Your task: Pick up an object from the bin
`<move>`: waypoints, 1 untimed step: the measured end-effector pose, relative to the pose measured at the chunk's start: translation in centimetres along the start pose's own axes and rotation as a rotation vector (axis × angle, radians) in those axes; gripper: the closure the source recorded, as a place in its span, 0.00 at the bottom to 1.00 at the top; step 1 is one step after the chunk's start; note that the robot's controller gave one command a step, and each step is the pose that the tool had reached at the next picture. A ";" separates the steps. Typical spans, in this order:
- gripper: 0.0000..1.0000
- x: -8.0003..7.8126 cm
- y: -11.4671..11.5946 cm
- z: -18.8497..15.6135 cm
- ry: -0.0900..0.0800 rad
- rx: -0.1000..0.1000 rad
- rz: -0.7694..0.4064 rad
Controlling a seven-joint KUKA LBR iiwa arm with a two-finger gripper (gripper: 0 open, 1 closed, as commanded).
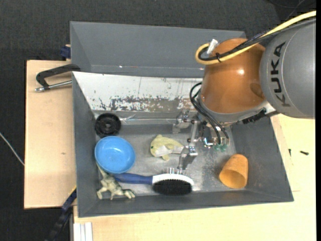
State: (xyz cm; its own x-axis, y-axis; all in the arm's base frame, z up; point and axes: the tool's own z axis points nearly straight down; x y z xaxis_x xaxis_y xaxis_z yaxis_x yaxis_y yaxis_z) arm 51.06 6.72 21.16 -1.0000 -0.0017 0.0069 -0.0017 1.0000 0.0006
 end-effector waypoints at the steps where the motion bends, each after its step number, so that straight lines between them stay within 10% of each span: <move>1: 0.00 -2.1 -0.7 12.3 -0.025 -0.003 0.161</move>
Offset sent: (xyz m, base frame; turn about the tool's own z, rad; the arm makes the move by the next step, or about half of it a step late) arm 0.0151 -0.0066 -0.1252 0.1589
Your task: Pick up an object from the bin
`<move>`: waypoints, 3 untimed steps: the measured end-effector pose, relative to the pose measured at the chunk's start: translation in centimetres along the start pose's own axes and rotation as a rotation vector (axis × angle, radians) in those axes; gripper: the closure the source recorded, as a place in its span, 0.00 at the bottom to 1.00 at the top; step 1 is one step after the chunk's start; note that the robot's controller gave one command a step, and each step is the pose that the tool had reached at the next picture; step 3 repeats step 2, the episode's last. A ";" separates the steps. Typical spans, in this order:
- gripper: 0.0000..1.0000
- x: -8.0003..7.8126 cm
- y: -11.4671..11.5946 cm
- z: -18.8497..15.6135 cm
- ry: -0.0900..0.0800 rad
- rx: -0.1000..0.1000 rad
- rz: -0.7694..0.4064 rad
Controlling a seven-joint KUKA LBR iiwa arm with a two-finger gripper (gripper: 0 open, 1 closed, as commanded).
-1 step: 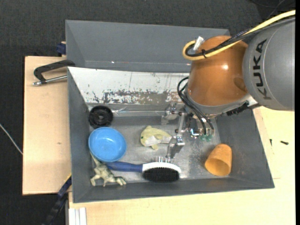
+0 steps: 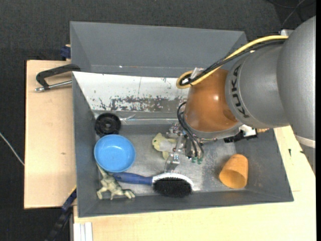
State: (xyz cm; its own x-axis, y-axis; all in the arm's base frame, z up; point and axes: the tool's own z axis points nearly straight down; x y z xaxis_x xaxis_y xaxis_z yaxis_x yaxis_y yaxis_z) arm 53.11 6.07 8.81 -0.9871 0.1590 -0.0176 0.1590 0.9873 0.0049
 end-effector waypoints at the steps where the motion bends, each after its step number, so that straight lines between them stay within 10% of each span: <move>1: 1.00 0.1 0.1 -0.2 0.002 -0.001 -0.002; 2: 1.00 -0.5 0.9 -14.3 0.004 0.000 -0.069; 3: 1.00 -0.5 0.9 -14.3 0.004 0.000 -0.069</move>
Offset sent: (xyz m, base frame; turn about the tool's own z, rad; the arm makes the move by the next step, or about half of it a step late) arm 0.0000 0.0000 0.0000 0.0000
